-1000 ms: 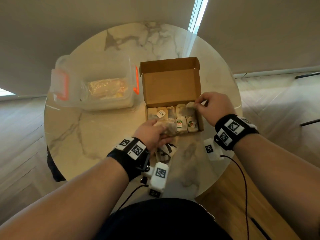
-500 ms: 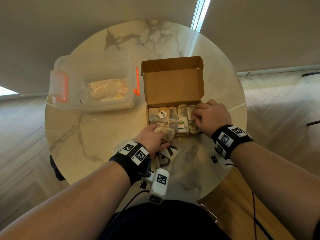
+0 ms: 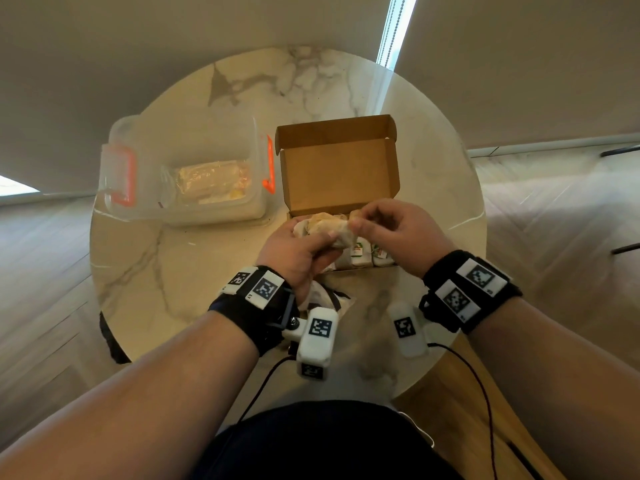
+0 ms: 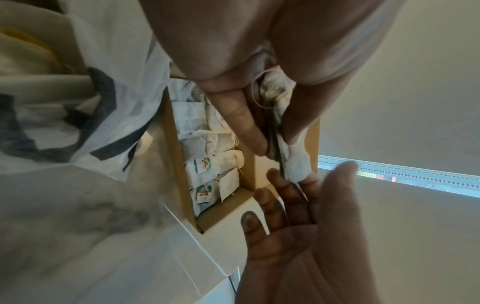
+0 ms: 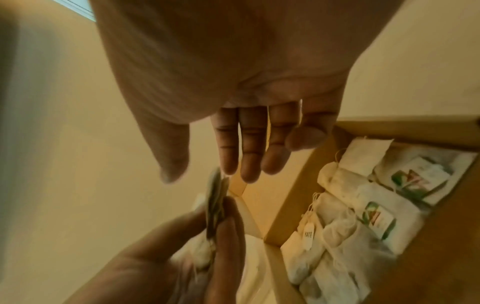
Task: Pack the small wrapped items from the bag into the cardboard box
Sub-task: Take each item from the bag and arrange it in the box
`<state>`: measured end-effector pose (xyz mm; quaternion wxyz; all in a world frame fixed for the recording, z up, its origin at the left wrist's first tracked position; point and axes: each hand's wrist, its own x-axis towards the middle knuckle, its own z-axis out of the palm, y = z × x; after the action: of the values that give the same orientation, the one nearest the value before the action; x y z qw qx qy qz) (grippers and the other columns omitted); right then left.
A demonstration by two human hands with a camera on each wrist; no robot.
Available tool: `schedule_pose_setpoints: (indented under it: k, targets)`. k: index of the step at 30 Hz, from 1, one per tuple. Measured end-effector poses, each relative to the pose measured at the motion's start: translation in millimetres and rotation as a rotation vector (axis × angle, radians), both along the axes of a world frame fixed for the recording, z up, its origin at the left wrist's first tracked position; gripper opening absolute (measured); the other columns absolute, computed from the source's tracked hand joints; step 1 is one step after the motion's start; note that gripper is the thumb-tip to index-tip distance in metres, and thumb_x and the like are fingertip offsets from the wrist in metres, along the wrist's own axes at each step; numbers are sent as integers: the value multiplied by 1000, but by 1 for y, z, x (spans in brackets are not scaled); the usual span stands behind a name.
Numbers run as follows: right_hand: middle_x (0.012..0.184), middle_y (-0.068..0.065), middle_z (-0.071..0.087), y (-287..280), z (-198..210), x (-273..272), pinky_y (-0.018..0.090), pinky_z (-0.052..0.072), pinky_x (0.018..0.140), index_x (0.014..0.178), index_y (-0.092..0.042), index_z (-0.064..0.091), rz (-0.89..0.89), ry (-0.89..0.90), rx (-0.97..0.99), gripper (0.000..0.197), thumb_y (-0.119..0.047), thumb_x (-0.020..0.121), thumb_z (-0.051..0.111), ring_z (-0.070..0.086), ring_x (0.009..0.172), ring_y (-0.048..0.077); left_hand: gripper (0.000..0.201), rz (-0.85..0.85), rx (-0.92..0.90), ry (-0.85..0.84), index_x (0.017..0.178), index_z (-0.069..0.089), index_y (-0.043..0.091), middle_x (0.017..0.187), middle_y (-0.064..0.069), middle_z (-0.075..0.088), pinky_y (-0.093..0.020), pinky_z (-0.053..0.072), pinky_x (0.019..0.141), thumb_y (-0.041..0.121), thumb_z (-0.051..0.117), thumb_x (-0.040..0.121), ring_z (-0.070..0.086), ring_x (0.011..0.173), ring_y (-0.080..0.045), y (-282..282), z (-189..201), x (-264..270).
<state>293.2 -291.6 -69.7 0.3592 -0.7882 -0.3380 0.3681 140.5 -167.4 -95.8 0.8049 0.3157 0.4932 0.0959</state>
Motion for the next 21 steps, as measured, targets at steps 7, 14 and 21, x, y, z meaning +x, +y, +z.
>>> schedule_pose_setpoints:
  k: [7, 14, 21]
  targets:
    - [87, 4, 76, -1, -2, -15, 33, 62, 68, 93, -15, 73, -206, 338, 117, 13, -21, 87, 83, 70, 75, 18, 50, -16, 15, -25, 132, 61, 3, 120, -20, 73, -31, 60, 75, 2, 80, 87, 74, 101, -27, 5, 2, -1]
    - [95, 2, 79, -8, -28, -6, 41, 64, 76, 99, -24, 70, -586, 332, 45, 22, -12, 82, 79, 76, 85, 22, 42, -59, 5, 114, 132, 59, 5, 122, -21, 71, -34, 65, 74, -5, 70, 93, 74, 98, -27, 19, -9, -10]
    - [94, -8, 71, 8, -57, -9, 45, 64, 80, 100, -36, 71, -499, -23, -188, 18, -25, 85, 71, 71, 85, 17, 36, -234, 77, 293, 113, 69, 12, 114, -19, 74, -47, 64, 86, -2, 76, 81, 74, 106, -35, 25, -21, -11]
